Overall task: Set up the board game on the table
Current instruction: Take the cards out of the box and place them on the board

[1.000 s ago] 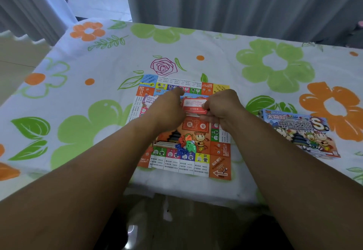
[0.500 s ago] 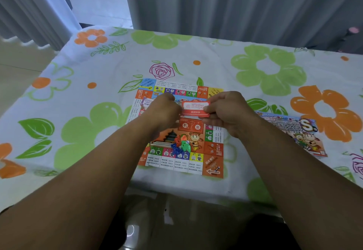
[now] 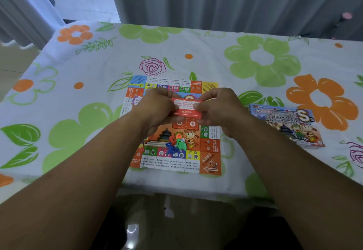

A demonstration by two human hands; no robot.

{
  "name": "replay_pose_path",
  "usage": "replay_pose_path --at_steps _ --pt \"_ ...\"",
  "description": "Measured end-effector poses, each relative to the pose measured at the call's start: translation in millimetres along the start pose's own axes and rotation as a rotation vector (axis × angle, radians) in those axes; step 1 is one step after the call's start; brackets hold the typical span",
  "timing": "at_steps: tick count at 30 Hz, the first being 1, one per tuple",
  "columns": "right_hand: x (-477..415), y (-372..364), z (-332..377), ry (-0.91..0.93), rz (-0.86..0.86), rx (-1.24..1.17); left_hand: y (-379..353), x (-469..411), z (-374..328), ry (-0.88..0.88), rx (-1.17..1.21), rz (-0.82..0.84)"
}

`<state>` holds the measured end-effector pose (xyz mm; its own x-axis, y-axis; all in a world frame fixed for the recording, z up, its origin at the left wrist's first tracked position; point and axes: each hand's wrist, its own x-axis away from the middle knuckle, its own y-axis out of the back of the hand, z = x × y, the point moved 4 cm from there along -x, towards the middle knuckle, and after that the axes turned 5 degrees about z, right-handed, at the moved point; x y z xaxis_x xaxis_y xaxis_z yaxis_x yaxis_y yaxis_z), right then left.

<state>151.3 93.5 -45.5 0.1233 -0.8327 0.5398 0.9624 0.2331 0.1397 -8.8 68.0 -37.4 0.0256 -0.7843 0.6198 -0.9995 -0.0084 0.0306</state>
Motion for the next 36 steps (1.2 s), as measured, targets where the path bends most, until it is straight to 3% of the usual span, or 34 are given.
replay_pose_path --at_steps 11,24,33,36 --pt "26 6 3 0.066 -0.143 0.06 -1 14 2 -0.067 0.006 0.049" --pt "4 1 11 0.152 -0.038 0.31 12 9 3 0.014 0.134 0.117" --pt "25 8 36 0.573 -0.107 0.294 20 6 3 0.007 0.128 0.083" --pt "26 5 28 0.631 -0.111 0.468 23 6 0 -0.007 0.102 0.079"
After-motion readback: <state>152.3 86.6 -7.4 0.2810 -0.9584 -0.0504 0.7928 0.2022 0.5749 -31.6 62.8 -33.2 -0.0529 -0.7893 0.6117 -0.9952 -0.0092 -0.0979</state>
